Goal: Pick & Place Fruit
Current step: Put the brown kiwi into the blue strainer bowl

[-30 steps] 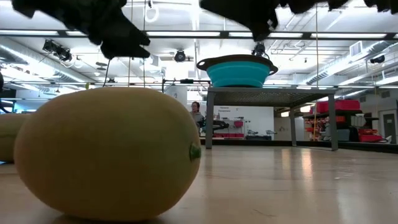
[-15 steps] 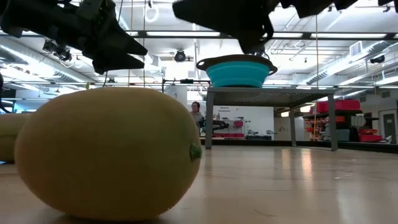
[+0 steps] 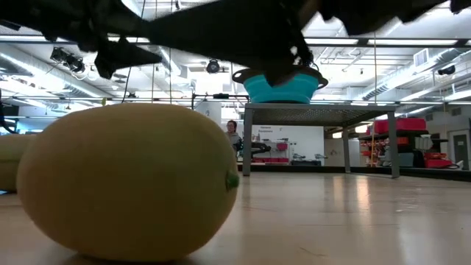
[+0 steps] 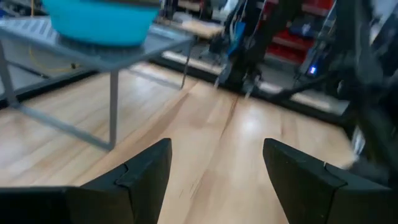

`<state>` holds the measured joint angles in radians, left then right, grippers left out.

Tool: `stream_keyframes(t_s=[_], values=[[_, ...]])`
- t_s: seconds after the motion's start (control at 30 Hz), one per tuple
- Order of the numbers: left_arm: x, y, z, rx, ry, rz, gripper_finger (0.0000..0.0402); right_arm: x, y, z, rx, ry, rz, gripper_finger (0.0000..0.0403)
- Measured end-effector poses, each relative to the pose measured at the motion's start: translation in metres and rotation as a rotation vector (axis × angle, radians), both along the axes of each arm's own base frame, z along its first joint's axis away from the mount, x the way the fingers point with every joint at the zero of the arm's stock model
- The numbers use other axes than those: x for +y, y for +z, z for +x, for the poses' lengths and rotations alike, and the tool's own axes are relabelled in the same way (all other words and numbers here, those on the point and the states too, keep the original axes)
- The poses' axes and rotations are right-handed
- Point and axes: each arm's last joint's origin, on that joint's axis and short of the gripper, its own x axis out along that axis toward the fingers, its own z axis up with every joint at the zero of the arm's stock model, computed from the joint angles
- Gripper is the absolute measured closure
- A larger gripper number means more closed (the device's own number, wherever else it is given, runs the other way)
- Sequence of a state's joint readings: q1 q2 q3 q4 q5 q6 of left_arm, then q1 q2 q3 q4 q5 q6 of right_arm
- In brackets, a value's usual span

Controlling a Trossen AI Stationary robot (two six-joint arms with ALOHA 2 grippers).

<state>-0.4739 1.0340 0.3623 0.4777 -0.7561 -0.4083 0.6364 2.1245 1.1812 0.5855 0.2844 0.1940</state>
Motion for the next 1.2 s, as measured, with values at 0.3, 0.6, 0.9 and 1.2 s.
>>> stream_keyframes(t_s=[0.3, 0.6, 0.9, 1.2], values=[[0.000, 0.018, 0.001, -0.140, 0.007, 0.008, 0.0141, 0.010, -0.015, 0.001, 0.016, -0.060, -0.029, 0.0084], [-0.008, 0.010, 0.004, -0.125, -0.018, -0.029, 0.0141, 0.017, -0.016, -0.004, 0.033, -0.053, -0.004, 0.0084], [-0.008, 0.006, 0.008, -0.123, -0.003, -0.024, 0.0141, 0.015, -0.024, -0.004, 0.059, -0.072, -0.042, 0.0084], [-0.009, 0.005, 0.008, -0.112, -0.018, -0.005, 0.0141, 0.013, -0.039, -0.001, 0.035, -0.098, -0.052, 0.0084]])
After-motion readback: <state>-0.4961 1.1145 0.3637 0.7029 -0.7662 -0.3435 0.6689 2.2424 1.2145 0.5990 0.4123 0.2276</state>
